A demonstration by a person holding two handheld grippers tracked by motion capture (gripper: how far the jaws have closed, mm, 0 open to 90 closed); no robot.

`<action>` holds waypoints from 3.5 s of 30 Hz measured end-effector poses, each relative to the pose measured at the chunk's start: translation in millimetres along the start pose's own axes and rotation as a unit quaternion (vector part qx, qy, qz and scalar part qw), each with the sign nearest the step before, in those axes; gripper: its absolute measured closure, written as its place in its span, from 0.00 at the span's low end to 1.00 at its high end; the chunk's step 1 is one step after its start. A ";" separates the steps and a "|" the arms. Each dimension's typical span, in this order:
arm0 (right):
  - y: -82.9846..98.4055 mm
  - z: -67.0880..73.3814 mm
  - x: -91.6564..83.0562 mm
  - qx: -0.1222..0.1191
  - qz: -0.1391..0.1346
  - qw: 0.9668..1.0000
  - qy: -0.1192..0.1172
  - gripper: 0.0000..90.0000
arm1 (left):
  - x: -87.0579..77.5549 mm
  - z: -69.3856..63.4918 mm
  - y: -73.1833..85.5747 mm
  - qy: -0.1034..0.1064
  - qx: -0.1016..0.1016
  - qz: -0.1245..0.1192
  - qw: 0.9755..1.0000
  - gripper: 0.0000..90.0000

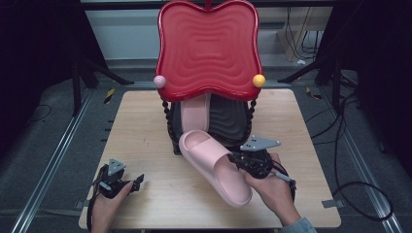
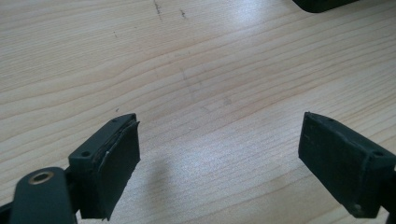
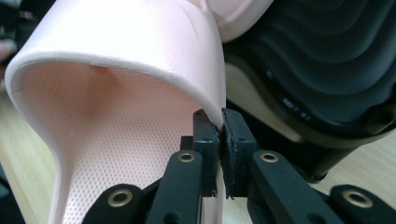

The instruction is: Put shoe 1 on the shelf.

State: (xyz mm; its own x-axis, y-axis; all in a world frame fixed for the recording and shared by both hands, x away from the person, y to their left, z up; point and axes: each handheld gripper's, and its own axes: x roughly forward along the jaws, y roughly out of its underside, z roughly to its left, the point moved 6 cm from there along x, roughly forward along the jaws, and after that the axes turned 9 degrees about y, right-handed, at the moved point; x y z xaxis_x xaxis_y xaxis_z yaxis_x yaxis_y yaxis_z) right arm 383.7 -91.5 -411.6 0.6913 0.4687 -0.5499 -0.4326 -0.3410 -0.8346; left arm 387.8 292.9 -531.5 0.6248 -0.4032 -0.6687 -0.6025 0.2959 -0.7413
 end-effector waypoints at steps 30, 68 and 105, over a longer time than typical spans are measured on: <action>-16.0 -32.7 25.1 0.252 -0.136 0.951 0.119 0.95 | 3.8 -1.1 2.4 0.004 0.001 0.005 1.000 0.14; -31.0 -55.1 60.4 0.284 -0.143 0.923 0.215 0.95 | 6.3 -4.6 3.0 0.009 0.005 0.009 1.000 0.14; -38.5 -39.6 56.4 0.211 -0.144 0.944 0.207 0.65 | 7.6 -5.8 2.2 0.009 0.008 0.008 1.000 0.14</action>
State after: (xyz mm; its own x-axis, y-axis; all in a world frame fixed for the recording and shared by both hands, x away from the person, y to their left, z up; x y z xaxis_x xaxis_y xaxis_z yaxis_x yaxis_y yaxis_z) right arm 462.2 -84.2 -409.2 0.9449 0.1041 -0.3103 -0.3233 0.1484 -0.9346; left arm 388.3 285.5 -537.8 0.6067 -0.4131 -0.6791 -0.6037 0.3162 -0.7318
